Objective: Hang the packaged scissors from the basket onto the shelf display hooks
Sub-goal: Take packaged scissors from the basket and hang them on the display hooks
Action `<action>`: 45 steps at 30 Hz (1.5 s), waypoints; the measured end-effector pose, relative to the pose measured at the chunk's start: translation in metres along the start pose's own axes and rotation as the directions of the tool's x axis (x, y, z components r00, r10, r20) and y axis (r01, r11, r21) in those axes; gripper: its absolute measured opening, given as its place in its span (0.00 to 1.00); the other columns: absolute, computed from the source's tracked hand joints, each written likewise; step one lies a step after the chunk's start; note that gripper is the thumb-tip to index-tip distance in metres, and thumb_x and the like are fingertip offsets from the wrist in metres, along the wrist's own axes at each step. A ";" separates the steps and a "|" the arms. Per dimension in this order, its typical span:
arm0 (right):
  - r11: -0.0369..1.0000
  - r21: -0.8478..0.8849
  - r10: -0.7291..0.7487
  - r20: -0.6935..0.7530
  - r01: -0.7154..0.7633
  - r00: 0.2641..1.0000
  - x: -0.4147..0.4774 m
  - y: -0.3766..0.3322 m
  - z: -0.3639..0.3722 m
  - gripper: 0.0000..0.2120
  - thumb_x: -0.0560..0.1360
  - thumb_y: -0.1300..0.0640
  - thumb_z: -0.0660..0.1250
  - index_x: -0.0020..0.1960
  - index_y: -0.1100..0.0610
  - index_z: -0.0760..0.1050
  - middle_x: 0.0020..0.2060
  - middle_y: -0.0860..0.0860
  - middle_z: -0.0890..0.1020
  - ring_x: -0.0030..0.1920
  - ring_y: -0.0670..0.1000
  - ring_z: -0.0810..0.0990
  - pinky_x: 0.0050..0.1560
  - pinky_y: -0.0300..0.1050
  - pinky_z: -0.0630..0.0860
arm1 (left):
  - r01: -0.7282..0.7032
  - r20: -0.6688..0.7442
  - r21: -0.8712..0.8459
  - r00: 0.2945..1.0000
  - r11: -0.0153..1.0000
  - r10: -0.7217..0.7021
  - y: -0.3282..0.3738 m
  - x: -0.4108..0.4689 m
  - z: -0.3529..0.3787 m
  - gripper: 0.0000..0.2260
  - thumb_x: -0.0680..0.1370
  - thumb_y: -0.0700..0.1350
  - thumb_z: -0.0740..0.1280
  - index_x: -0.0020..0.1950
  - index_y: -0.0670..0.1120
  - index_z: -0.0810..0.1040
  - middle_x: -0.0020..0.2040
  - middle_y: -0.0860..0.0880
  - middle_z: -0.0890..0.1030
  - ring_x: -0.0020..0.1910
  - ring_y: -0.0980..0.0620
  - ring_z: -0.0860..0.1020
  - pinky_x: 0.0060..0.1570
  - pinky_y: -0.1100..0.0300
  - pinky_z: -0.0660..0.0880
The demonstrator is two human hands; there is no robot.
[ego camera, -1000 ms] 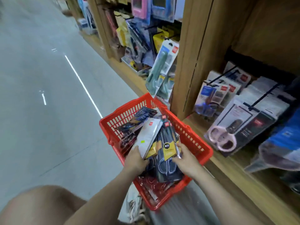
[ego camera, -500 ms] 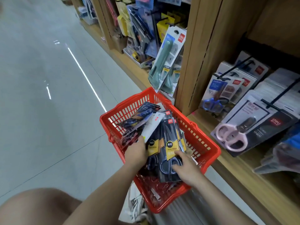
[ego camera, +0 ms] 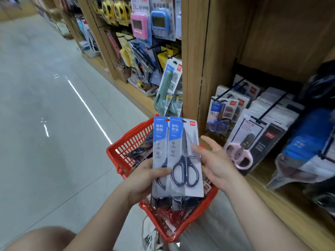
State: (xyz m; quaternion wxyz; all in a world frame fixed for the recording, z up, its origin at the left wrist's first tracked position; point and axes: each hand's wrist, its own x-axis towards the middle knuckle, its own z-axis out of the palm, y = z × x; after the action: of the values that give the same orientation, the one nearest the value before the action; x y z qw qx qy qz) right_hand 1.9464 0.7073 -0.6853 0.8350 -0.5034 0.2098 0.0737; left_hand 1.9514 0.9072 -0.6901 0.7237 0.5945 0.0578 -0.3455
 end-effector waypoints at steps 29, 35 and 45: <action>0.678 -0.429 -0.673 -0.036 0.597 0.739 -0.133 -0.109 -0.040 0.07 0.76 0.61 0.70 0.41 0.55 0.85 0.39 0.49 0.87 0.42 0.41 0.82 0.44 0.37 0.76 | -0.502 0.138 0.132 0.863 0.855 0.486 0.029 -0.047 0.129 0.14 0.74 0.48 0.71 0.58 0.48 0.84 0.53 0.40 0.85 0.55 0.38 0.83 0.62 0.40 0.74; 0.635 -0.467 -0.704 -0.024 0.615 0.709 -0.163 -0.109 -0.080 0.18 0.72 0.49 0.73 0.37 0.64 0.79 0.30 0.54 0.78 0.36 0.43 0.71 0.39 0.41 0.69 | -0.632 0.139 0.226 0.774 0.741 0.618 0.046 -0.045 0.172 0.13 0.67 0.44 0.79 0.51 0.51 0.84 0.46 0.44 0.86 0.44 0.45 0.82 0.46 0.56 0.78; 0.604 -0.428 -0.778 -0.133 0.672 0.614 -0.209 -0.126 -0.127 0.06 0.69 0.51 0.71 0.41 0.50 0.87 0.36 0.52 0.86 0.37 0.42 0.77 0.41 0.37 0.75 | -0.694 0.315 0.184 0.712 0.696 0.627 0.106 -0.044 0.296 0.02 0.75 0.41 0.73 0.44 0.45 0.81 0.39 0.47 0.85 0.39 0.53 0.84 0.41 0.59 0.79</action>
State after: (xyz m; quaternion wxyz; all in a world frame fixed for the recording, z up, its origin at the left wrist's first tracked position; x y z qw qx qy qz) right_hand 1.7651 0.5545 -0.5457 0.6484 -0.6841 0.0947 -0.3204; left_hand 1.8817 0.6653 -0.4967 0.7062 0.6301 -0.2954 -0.1306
